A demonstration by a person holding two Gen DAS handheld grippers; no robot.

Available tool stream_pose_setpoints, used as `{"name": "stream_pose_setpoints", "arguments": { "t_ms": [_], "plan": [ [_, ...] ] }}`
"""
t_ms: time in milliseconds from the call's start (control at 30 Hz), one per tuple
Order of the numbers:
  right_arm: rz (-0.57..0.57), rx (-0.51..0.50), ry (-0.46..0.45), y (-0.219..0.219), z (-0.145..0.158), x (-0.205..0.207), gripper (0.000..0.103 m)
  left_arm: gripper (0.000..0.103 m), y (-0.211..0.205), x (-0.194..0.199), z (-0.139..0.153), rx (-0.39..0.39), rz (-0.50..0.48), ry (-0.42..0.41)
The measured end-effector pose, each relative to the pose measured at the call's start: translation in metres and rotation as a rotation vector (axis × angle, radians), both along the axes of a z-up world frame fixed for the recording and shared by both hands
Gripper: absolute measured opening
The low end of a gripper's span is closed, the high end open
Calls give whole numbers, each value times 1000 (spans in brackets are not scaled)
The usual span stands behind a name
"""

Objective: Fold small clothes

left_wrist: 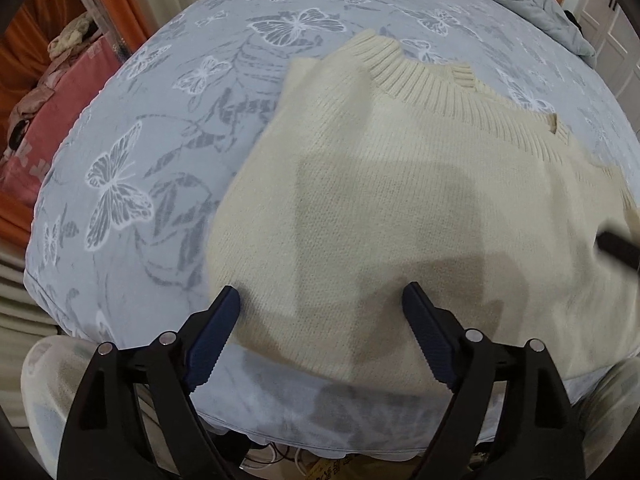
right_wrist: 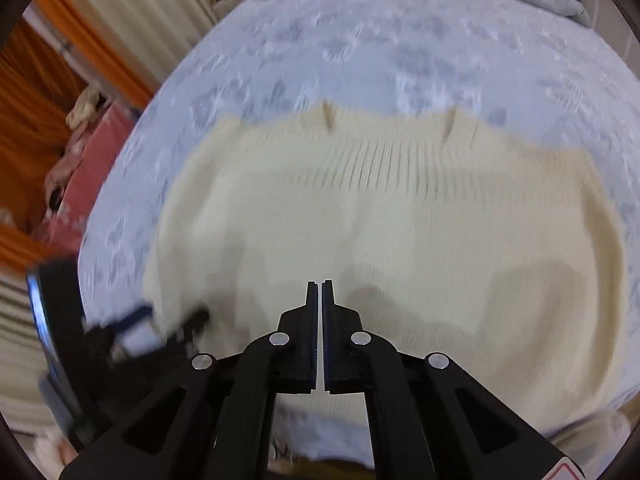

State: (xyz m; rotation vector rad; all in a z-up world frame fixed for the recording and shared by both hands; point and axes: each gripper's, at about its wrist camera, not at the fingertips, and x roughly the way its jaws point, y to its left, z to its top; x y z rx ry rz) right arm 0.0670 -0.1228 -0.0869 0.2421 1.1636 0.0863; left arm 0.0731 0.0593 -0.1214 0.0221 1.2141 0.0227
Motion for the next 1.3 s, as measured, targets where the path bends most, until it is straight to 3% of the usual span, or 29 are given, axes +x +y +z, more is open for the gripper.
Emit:
{"name": "stream_pose_setpoints", "arguments": {
  "t_ms": [67, 100, 133, 233, 333, 433, 500, 567, 633, 767, 900, 933, 967, 1000, 1033, 1067, 1133, 1200, 1233, 1300],
  "plan": [
    [-18, -61, 40, -1, -19, 15, 0, 81, -1, -1, 0, 7, -8, -1],
    [-15, -103, 122, 0, -44, 21, 0, 81, -2, -1, 0, 8, -9, -1],
    [-1, -103, 146, 3, -60, 21, 0, 82, -1, -1, -1, 7, -9, -1],
    [28, -168, 107, 15, -47, 23, 1, 82, -2, -1, -1, 17, -18, 0],
    [6, -83, 52, 6, -25, 18, 2, 82, -1, -1, -1, 9, -21, 0],
    [-72, -67, -19, -24, -6, 7, 12, 82, 0, -1, 2, -3, -22, 2],
    [-144, -91, -55, -55, 5, -8, 25, 82, 5, -2, 13, -44, -12, -16],
    [-234, -151, -86, -96, 15, -31, 50, 84, 16, -3, 29, -103, 16, -71],
    [-319, -205, -96, -132, 21, -48, 59, 89, 31, 4, 42, -144, 73, -115],
    [-465, -157, -43, -201, 7, -58, 60, 89, 47, 38, 33, -217, 156, -57],
    [-493, -107, -15, -225, -21, -41, 63, 86, 30, 76, 9, -242, 118, 7],
    [-488, -99, 7, -226, -29, -37, 57, 66, 26, 80, 2, -216, 115, 23],
    [-469, -70, 35, -222, -39, -30, 39, 52, 25, 85, -5, -175, 124, 49],
    [-437, -17, 50, -217, -44, -25, 9, 43, 28, 87, -4, -182, 146, 48],
    [-420, 18, 52, -212, -41, -21, 9, 22, 33, 86, 4, -230, 169, 33],
    [-412, 19, -20, -206, -22, -22, 8, 13, 38, 85, 11, -264, 181, 28],
    [-397, 67, -145, -201, 13, -33, 8, 13, 51, 78, 31, -361, 202, -5],
    [-421, 98, -228, -208, 36, -42, 8, 13, 57, 75, 39, -349, 212, -16],
    [-435, 90, -223, -214, 33, -41, 8, 13, 55, 75, 36, -313, 210, -13],
    [-460, 49, -92, -229, -6, -29, 8, 15, 48, 84, 12, -224, 193, 38]
  ]
}}
